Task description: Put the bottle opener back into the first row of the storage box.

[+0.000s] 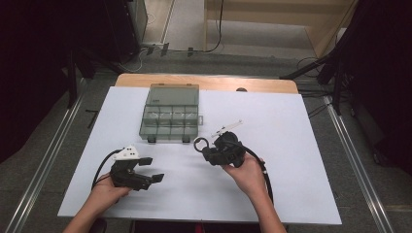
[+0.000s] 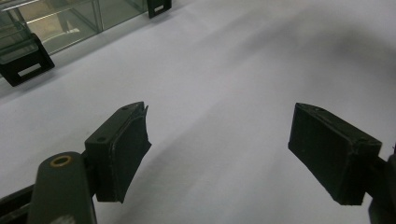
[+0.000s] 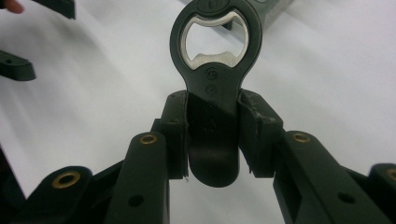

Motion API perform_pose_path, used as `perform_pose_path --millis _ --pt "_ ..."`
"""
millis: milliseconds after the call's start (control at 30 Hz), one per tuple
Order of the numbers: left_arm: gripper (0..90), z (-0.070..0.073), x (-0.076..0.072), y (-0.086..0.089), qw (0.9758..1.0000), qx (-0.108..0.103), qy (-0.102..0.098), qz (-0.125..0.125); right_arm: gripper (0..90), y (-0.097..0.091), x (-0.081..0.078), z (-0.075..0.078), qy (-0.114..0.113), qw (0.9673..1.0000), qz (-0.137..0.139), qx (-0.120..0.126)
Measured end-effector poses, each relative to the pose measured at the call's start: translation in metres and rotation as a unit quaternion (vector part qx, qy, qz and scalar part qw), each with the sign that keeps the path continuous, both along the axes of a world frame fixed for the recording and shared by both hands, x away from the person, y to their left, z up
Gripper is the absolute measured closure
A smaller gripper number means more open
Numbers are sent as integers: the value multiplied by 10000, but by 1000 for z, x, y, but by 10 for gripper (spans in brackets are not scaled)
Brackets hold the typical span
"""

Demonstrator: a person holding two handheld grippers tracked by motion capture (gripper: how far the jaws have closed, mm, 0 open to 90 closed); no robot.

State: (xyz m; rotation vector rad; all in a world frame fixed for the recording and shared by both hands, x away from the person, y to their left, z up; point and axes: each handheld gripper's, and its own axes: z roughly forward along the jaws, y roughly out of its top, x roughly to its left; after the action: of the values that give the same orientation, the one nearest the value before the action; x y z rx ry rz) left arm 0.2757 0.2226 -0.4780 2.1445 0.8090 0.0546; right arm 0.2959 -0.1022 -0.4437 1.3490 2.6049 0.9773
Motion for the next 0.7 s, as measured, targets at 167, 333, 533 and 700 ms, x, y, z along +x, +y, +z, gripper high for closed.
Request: perform_pose_path --millis 167,333,533,700 --pt "195 0 0 0 10000 -22 2 10 665 -7 12 0 13 9985 488 244" --pt "195 0 0 0 10000 -19 6 8 665 -15 25 3 24 9958 792 448" --pt "195 0 0 0 10000 -14 8 13 665 -16 41 11 24 9939 1026 411" --pt "195 0 0 1 10000 -31 -4 14 665 -15 55 16 42 9928 1152 336"
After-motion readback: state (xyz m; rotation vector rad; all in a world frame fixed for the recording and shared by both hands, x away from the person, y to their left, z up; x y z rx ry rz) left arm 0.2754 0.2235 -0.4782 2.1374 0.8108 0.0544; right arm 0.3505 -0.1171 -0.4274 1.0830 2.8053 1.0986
